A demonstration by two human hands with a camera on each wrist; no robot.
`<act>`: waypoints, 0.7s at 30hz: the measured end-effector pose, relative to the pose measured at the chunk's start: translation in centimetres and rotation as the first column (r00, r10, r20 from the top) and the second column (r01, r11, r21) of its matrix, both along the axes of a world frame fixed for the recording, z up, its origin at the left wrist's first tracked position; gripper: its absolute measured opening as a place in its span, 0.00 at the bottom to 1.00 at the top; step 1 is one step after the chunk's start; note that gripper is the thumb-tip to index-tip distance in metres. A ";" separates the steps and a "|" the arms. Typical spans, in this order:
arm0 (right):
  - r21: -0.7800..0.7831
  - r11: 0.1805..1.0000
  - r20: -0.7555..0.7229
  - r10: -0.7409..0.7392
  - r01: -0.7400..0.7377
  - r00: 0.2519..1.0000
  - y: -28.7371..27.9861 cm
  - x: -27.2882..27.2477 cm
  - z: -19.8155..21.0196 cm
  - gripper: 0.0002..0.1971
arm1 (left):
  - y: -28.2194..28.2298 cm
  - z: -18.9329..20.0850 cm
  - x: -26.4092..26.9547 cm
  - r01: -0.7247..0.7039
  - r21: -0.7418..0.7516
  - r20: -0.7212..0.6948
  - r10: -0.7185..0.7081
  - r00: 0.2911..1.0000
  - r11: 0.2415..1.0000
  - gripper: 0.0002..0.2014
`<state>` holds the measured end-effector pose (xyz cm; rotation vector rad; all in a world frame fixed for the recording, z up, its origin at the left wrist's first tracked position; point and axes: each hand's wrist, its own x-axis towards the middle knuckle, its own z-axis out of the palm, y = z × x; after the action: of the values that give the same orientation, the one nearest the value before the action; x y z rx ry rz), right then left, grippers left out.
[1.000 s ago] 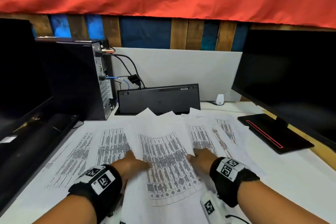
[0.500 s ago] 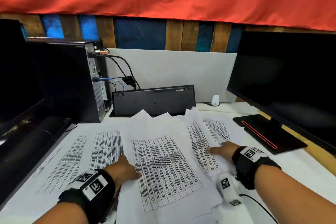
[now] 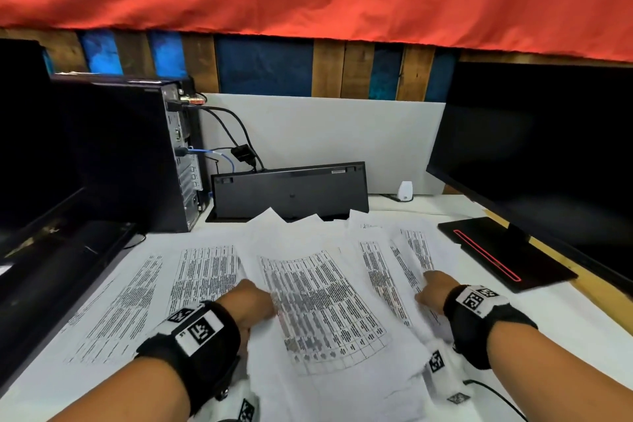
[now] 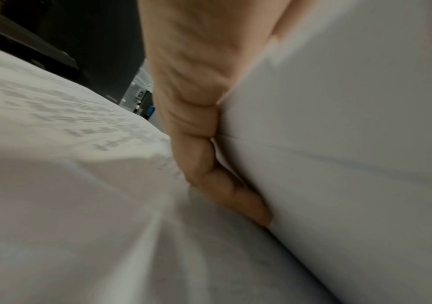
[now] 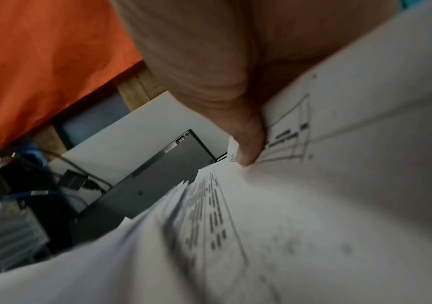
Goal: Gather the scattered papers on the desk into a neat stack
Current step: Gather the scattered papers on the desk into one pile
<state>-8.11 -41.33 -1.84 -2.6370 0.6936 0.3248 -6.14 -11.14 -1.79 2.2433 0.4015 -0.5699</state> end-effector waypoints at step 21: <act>0.348 0.937 0.031 -0.006 -0.005 1.000 -1.2 -0.7 -2.7 0.39 | 1.7 -0.7 2.4 0.043 0.520 0.137 -0.133 0.982 0.853 0.34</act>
<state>-8.79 -42.56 -4.58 -2.2993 0.5671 0.3685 -3.73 -9.48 -2.53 2.8168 0.3994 -0.3357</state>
